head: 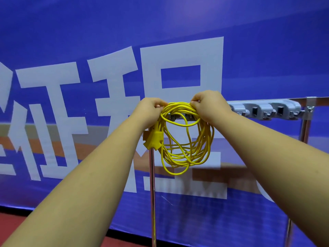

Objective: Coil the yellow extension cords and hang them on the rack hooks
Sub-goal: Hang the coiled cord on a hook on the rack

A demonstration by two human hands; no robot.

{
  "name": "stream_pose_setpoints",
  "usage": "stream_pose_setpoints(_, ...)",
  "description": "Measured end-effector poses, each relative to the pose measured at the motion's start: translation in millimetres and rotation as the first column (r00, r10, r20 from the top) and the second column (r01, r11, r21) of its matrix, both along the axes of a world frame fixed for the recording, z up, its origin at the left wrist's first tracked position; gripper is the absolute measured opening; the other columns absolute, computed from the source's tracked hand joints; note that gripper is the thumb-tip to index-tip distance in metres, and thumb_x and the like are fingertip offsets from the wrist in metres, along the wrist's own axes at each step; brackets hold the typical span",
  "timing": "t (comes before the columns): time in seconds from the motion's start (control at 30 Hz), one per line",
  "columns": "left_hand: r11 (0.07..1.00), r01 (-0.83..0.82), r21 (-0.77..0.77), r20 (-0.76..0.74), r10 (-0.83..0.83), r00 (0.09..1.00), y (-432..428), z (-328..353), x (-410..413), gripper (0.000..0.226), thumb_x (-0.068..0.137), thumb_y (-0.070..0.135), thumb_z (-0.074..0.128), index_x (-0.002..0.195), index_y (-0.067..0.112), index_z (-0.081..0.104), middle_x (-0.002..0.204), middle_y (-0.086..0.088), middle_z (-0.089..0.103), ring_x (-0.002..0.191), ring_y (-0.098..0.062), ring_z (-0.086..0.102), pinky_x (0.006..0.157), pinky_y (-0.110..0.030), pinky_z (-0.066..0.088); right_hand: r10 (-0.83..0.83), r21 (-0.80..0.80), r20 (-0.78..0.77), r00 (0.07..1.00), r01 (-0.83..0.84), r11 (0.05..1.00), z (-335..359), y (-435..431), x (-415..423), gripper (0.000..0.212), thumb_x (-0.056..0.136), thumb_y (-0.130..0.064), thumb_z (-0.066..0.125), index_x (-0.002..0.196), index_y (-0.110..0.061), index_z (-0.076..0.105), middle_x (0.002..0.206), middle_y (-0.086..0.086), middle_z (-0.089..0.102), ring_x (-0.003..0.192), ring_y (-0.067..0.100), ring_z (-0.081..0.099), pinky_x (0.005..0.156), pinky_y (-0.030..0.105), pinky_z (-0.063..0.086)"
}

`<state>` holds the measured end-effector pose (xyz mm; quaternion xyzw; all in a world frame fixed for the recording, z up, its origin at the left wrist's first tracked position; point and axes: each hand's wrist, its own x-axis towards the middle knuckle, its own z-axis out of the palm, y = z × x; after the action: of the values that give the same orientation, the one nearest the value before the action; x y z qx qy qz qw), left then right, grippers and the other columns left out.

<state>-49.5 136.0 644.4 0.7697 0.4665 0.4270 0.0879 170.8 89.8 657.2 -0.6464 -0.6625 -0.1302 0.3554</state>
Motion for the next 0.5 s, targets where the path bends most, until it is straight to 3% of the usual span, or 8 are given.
stream_pose_setpoints(0.13,0.998,0.054,-0.016,-0.026,-0.055,0.998,-4,-5,-9,0.037,0.104,0.020,0.051,0.136,0.033,0.066,0.113,0.002,0.068,0.090,-0.009,0.065,0.064,-0.019,0.053,0.037,-0.073,0.075,0.997,-0.032,0.997,2,-4,0,0.035,0.100,-0.015,0.049,0.120,-0.017,0.078,0.107,0.010,0.069,0.086,0.027,0.067,0.071,0.037,0.059)
stream_pose_setpoints(0.27,0.998,0.048,0.026,0.005,-0.048,0.999,-8,-12,-10,0.036,0.101,0.020,0.057,0.135,0.033,0.061,0.110,0.002,0.065,0.090,-0.011,0.066,0.066,-0.022,0.057,0.083,-0.041,0.044,0.996,-0.081,0.996,-4,-8,1,0.041,0.103,-0.020,0.046,0.138,-0.023,0.067,0.131,0.011,0.056,0.102,0.026,0.060,0.087,0.042,0.058)
stream_pose_setpoints(0.5,0.996,0.028,0.084,0.033,-0.031,0.999,-9,-22,-5,0.036,0.100,0.018,0.058,0.131,0.035,0.060,0.113,0.000,0.065,0.090,-0.012,0.066,0.066,-0.023,0.058,0.120,-0.006,-0.004,0.993,-0.120,0.993,-14,-15,2,0.043,0.104,-0.023,0.047,0.144,-0.026,0.061,0.134,0.010,0.055,0.115,0.030,0.058,0.097,0.047,0.056)
